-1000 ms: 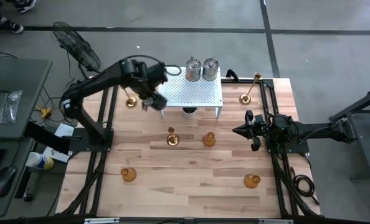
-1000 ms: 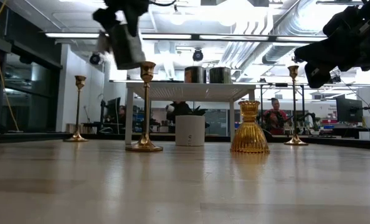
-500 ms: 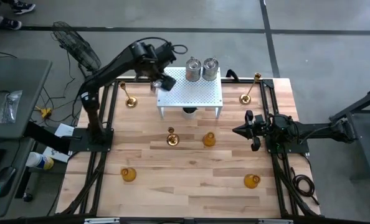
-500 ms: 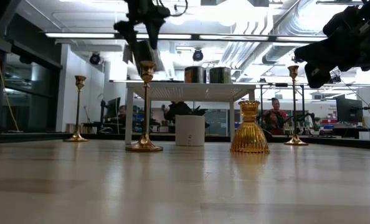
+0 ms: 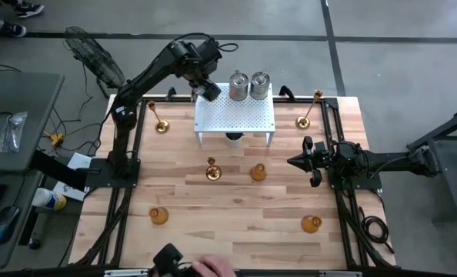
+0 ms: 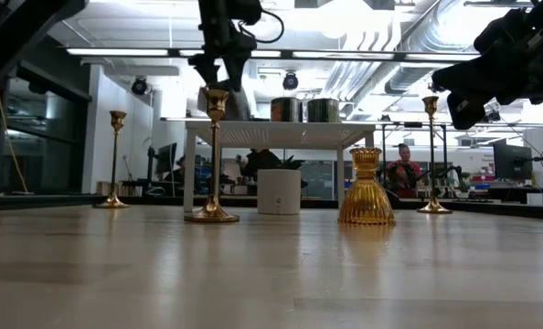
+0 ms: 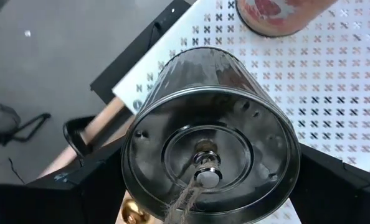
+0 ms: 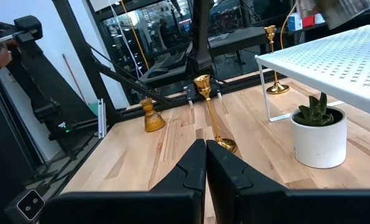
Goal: Pick & Place candle stick holders
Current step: Put the orange scented candle on the shelf
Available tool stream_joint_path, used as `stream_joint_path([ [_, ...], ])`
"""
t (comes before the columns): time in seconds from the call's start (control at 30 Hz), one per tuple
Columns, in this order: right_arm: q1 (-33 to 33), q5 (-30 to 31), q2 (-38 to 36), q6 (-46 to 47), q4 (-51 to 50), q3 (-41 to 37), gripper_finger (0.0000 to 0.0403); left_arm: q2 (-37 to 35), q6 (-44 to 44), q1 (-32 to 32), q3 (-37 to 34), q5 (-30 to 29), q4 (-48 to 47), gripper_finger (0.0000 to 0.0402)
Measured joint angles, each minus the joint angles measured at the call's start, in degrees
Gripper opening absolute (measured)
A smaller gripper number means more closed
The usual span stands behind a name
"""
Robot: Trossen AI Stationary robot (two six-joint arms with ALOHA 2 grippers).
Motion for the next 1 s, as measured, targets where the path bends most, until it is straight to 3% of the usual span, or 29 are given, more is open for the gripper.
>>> stream_joint_path([
  [0.37, 0.0, 0.0, 0.0, 0.0, 0.0, 0.0, 0.0003, 2.0, 8.9, 0.8, -0.1, -0.4, 4.8, 0.0349],
  [0.67, 0.0, 0.0, 0.0, 0.0, 0.0, 0.0, 0.0003, 1.9, 21.9, 0.6, -0.1, -2.2, 5.3, 0.0349],
  [1.0, 0.0, 0.0, 0.0, 0.0, 0.0, 0.0, 0.0003, 1.9, 33.1, 0.6, -0.1, 0.2, 5.4, 0.0349],
])
